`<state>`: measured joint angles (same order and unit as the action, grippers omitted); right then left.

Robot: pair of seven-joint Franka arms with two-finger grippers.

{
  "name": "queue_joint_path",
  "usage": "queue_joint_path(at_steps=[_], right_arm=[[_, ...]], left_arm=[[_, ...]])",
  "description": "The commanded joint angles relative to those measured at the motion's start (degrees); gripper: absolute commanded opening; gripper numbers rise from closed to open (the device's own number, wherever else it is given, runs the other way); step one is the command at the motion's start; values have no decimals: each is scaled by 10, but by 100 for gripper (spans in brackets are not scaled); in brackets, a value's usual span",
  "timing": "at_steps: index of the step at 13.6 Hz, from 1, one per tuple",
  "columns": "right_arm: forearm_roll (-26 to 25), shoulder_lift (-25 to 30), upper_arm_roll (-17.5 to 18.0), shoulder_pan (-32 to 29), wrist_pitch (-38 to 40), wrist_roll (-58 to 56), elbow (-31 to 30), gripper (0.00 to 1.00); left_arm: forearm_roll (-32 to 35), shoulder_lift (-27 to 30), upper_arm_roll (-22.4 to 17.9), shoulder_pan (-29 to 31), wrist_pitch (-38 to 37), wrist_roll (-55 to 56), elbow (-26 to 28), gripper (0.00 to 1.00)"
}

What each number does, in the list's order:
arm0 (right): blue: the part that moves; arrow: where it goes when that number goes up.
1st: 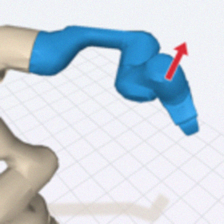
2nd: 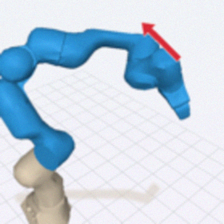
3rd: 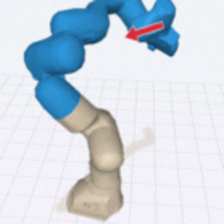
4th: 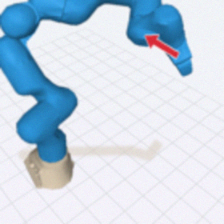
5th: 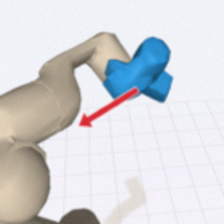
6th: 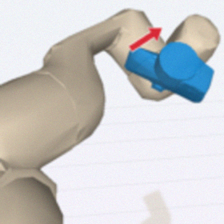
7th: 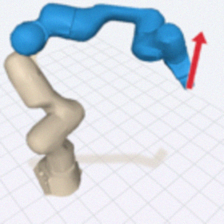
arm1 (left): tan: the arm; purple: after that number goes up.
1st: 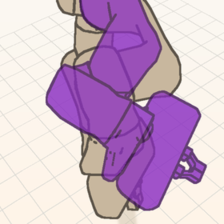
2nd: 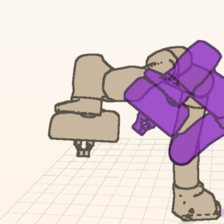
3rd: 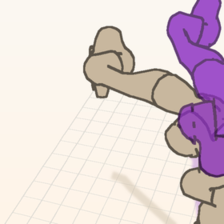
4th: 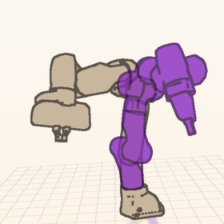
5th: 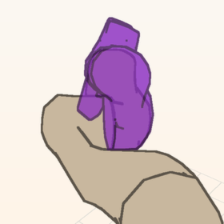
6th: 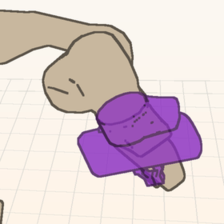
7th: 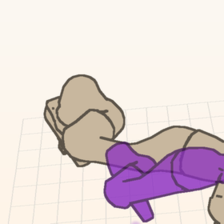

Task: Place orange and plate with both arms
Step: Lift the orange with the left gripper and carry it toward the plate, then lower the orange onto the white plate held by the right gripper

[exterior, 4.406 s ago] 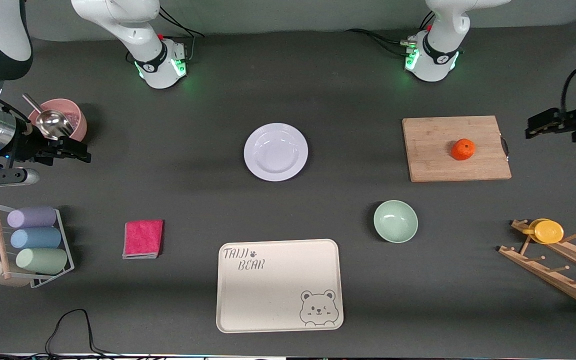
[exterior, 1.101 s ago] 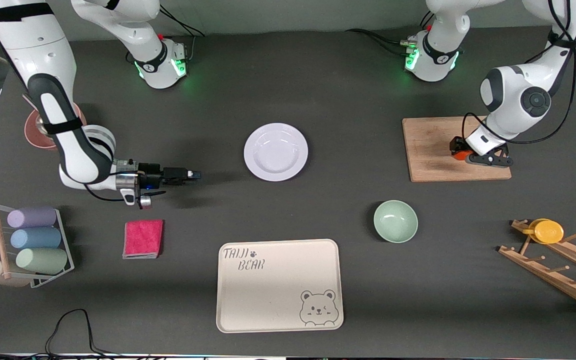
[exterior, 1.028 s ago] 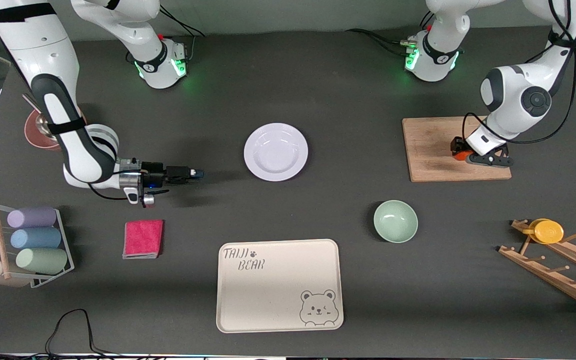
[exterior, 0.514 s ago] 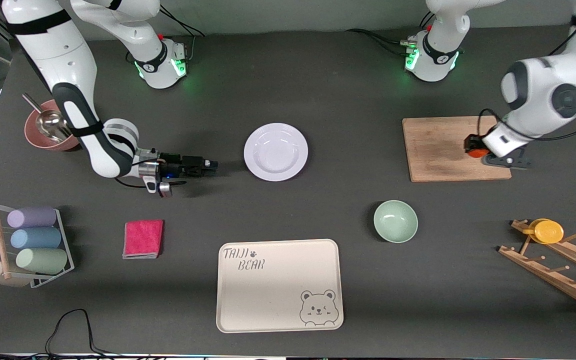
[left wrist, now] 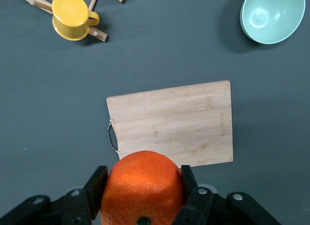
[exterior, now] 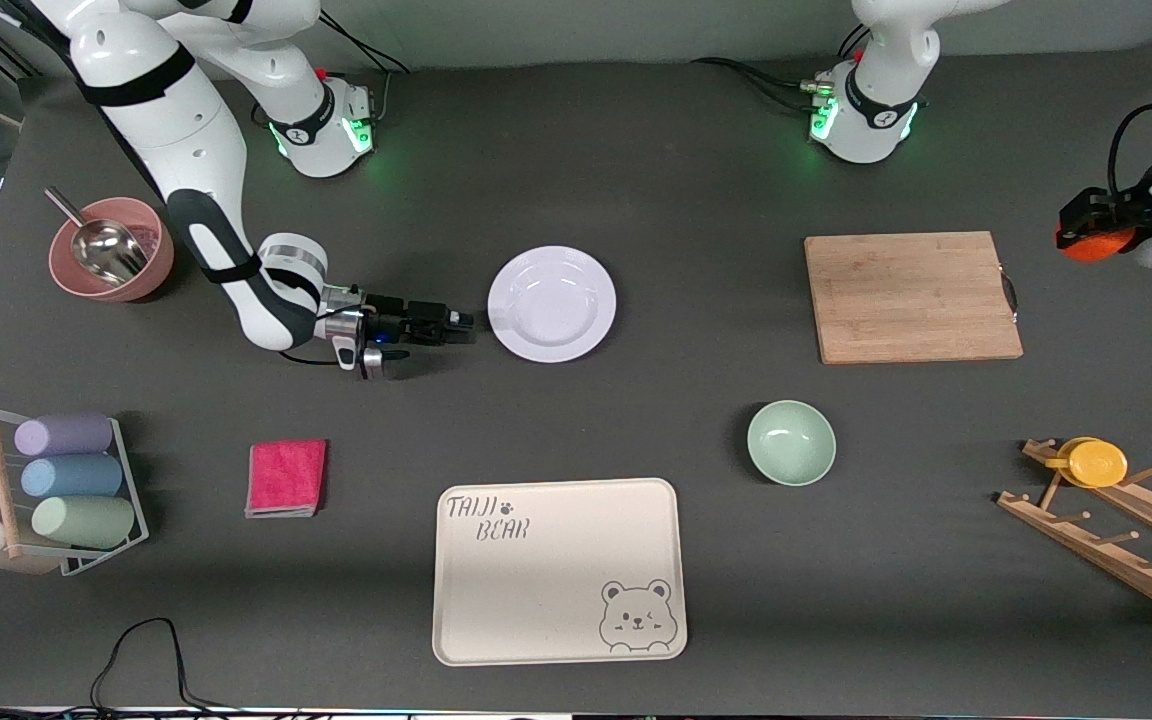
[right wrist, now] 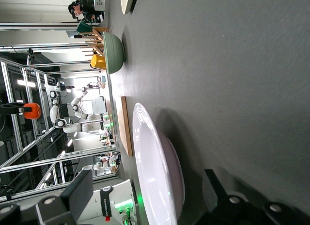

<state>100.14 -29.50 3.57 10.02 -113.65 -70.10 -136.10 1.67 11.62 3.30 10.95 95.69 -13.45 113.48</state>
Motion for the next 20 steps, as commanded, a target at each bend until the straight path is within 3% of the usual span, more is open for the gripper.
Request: queue_joint_path(at_steps=[1,3,6,9,15,20], right_arm=[[25,5,0,6,-4,-28,-20,100],[58,6,1,24,-4,-40,-29,100],[116,5,1,59,-5,-52,-39,100],[136,4,1,73,-5,-65,-44,100],[156,-6,2,75,-3,-95,-55,100],[158,-8,2,75,-3,-95,-55,100]], left_arm=[[9,-28,13,-15,-9,63,-33,55],[4,-44,64,-28,-7,149,-46,55],[-1,-70,176,-46,7,319,-55,55],[-2,-133,276,-93,26,506,-100,55],[76,-316,290,-308,68,783,-225,54],[106,-407,284,-402,159,878,-235,53]])
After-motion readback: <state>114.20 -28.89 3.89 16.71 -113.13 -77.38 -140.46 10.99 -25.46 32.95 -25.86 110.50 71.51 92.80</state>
